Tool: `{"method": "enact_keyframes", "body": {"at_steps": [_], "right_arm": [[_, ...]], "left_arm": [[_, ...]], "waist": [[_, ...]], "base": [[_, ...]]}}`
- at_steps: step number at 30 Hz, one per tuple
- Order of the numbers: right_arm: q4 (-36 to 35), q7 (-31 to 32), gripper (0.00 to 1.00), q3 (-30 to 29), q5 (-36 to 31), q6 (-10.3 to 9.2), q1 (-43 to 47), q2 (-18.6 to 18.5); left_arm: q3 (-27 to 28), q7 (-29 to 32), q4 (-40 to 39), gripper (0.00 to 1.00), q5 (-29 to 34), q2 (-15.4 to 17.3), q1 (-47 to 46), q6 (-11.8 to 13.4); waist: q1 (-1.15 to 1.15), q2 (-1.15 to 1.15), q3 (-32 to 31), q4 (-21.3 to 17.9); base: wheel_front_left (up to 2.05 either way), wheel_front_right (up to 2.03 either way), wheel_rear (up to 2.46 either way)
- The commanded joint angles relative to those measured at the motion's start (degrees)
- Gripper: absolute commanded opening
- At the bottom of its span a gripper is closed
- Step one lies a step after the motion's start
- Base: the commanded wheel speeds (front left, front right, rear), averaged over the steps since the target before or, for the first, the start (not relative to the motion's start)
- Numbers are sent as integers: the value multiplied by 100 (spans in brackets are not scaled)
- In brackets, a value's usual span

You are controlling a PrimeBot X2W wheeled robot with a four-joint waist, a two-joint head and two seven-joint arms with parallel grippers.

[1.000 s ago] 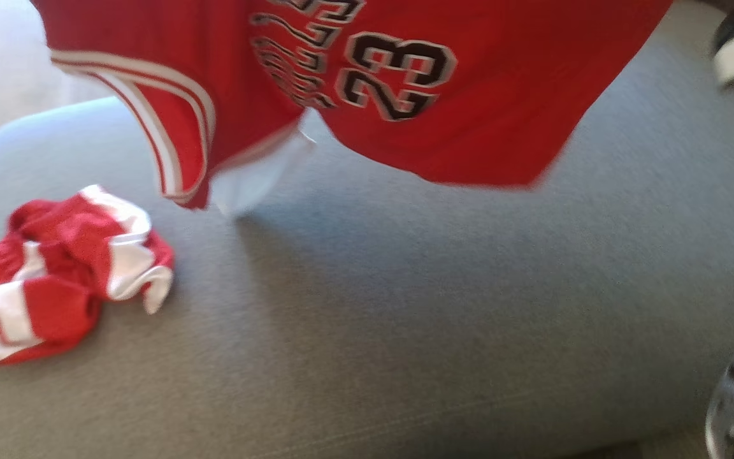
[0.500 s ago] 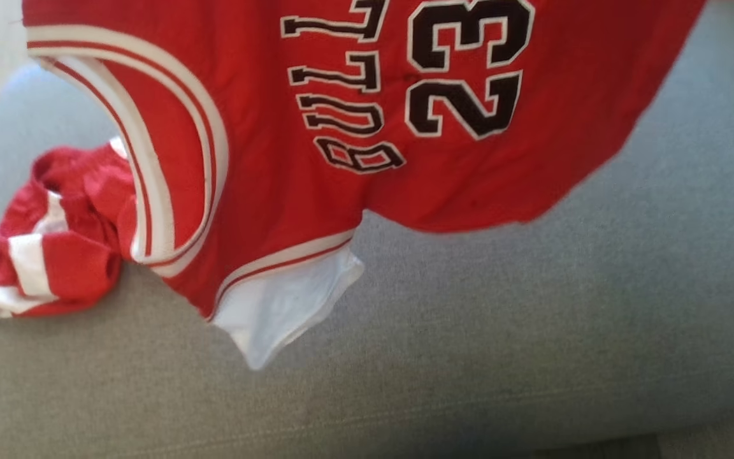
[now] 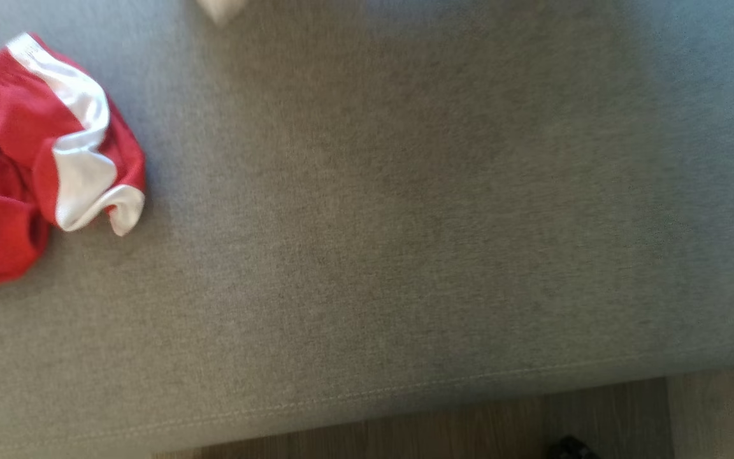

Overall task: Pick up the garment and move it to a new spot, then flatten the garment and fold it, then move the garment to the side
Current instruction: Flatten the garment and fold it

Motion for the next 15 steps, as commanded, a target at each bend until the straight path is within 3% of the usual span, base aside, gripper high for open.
{"method": "enact_keyframes", "body": {"at_steps": [1, 6, 15], "right_arm": [[-131, -169, 0, -13, -73, -2, -295, 33], [107, -660, 0, 64, -193, -2, -269, -71], [-33, -742, 0, 224, 411, -2, 1050, -380]], "left_arm": [[358, -25, -245, 0, 223, 125, -374, 156], [945, -29, -1347, 0, 1151, 251, 310, 728], [1629, -31, -2961, 0, 1527, 524, 3027, 965]], "waist": [[0, 0, 413, 109], [0, 0, 675, 333], [0, 0, 367, 605]], "base": [[0, 0, 0], [0, 0, 0], [0, 0, 0]]}}
